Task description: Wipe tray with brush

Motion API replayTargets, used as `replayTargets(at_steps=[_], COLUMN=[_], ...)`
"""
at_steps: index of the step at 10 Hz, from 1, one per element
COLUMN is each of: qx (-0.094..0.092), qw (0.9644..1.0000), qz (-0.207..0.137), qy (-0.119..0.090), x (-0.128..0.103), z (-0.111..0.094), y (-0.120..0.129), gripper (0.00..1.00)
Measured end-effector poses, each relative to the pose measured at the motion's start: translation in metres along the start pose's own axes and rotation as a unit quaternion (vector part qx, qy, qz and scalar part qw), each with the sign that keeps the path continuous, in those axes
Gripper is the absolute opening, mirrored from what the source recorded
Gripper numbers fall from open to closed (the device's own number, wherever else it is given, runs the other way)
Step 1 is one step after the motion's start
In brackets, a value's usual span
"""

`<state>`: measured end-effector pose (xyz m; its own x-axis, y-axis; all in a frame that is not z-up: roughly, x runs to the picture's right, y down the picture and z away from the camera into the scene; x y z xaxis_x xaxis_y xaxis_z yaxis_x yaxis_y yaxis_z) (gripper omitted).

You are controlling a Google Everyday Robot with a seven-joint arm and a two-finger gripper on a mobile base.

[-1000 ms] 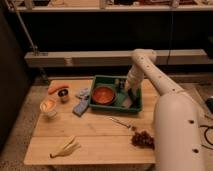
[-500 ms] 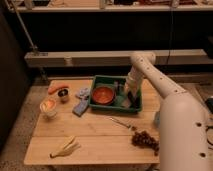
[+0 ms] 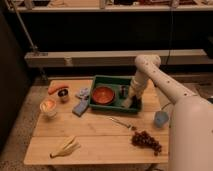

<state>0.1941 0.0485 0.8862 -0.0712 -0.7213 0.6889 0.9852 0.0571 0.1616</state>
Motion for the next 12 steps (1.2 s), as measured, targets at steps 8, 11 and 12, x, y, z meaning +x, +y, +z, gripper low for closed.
replayTargets(at_steps=[8,11,12], qx=[-0.016,-0.022,-0.022], qw=[0.9995,0.9987,0.9986], qz=[0.028,0.045,0.046], qy=[0.004,0.010,0.013], x=[0.010,0.026,0.033], z=[-0.009,-0.012,-0.012], y=[0.030,0.040,0.038], gripper=[0.00,0.00,0.00])
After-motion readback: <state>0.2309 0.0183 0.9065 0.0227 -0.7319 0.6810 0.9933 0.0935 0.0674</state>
